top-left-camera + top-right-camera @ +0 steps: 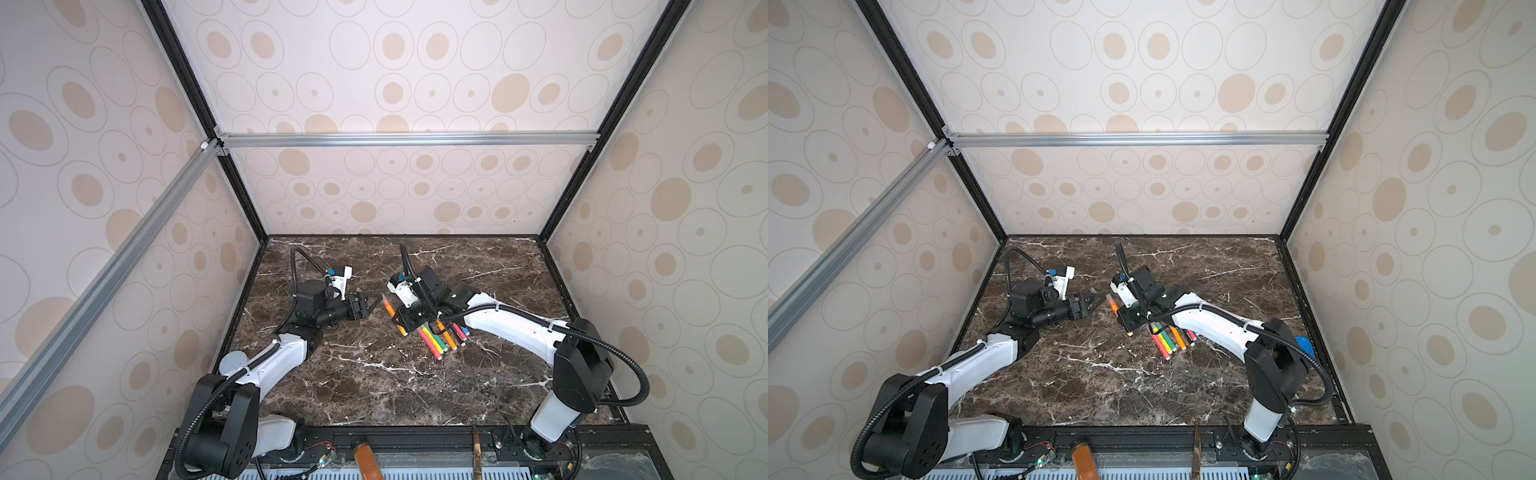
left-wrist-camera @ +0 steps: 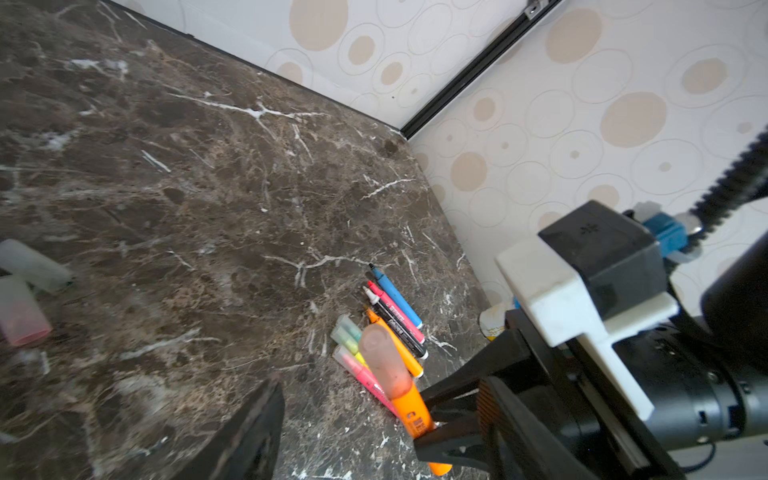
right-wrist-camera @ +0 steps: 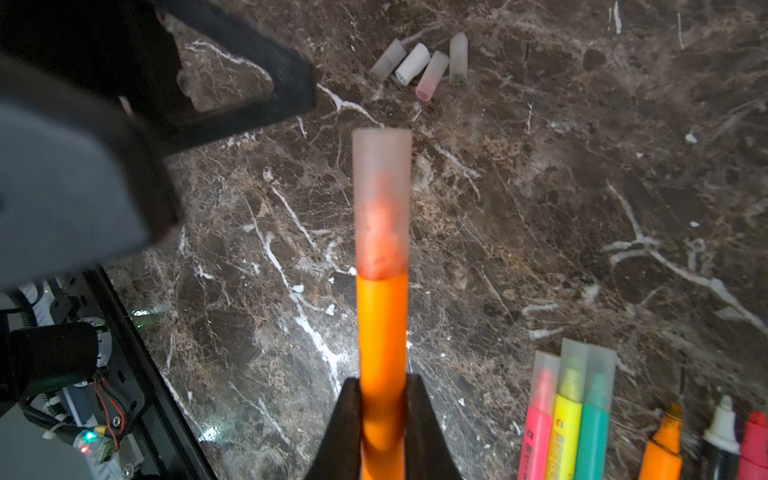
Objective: Remove pen caps from pens
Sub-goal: Pick up the pen from the center of the table, then open the pen cap on the pen.
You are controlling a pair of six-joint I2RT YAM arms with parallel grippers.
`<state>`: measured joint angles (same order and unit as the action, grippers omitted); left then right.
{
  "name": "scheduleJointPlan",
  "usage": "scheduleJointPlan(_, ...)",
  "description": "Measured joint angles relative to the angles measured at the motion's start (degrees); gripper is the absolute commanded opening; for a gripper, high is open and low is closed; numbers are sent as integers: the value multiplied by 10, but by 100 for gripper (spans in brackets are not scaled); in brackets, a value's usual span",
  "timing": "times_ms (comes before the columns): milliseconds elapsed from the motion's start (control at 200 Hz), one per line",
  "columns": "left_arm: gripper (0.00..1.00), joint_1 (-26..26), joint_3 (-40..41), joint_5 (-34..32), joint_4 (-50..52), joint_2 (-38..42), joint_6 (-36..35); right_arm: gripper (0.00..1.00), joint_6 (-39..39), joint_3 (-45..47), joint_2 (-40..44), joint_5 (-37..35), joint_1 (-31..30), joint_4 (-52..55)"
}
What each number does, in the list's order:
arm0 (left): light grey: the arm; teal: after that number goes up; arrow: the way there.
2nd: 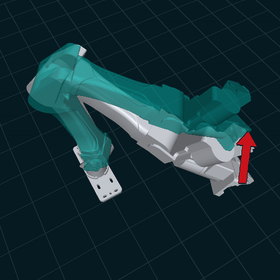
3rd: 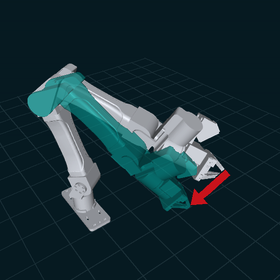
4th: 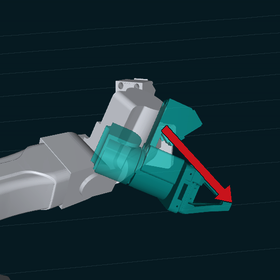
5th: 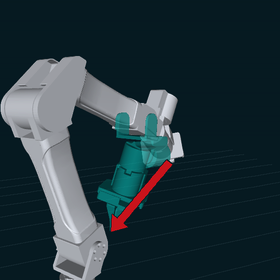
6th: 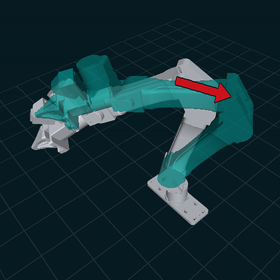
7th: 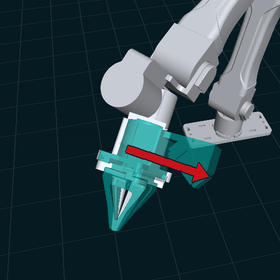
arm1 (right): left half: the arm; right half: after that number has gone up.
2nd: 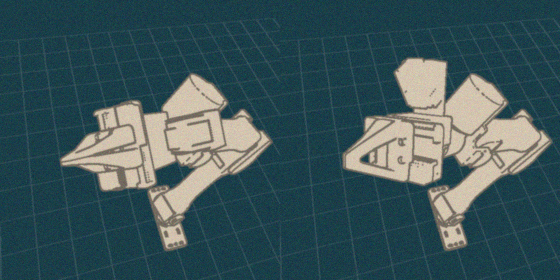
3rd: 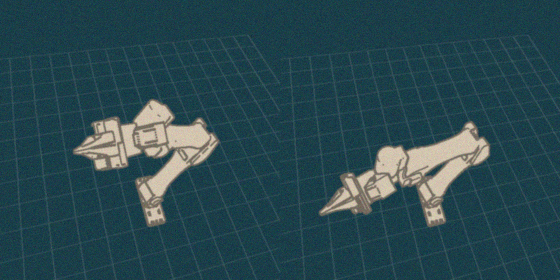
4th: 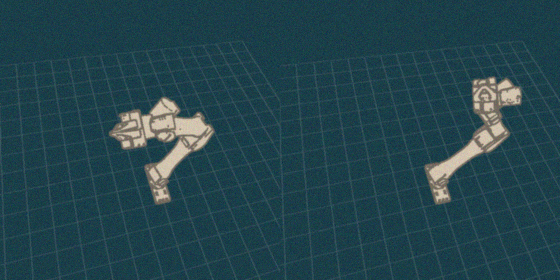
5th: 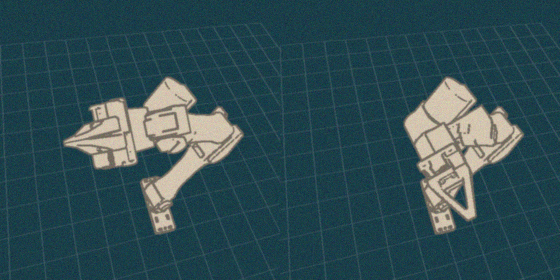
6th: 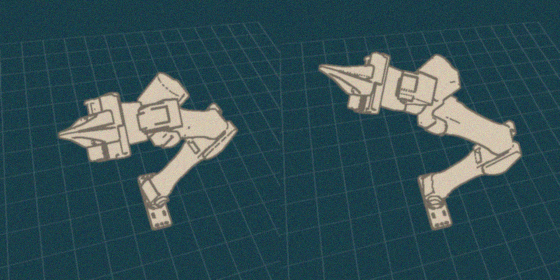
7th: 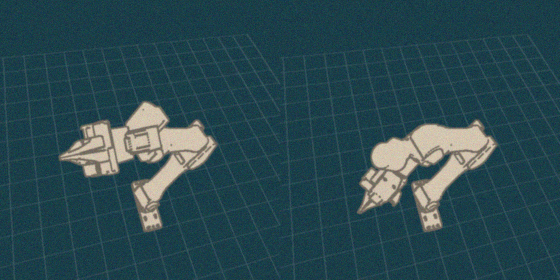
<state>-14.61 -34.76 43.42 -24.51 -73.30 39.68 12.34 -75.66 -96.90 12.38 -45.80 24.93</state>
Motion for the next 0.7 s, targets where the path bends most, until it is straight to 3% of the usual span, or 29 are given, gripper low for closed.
scheduleJointPlan(175, 70, -8, 3, 5, -38, -10, 24, 0, 5, -5, 2, 17, 0, -17)
scheduleJointPlan(700, 41, -25, -28, -2, -63, -69, 40, 0, 13, -4, 5, 27, 1, -29)
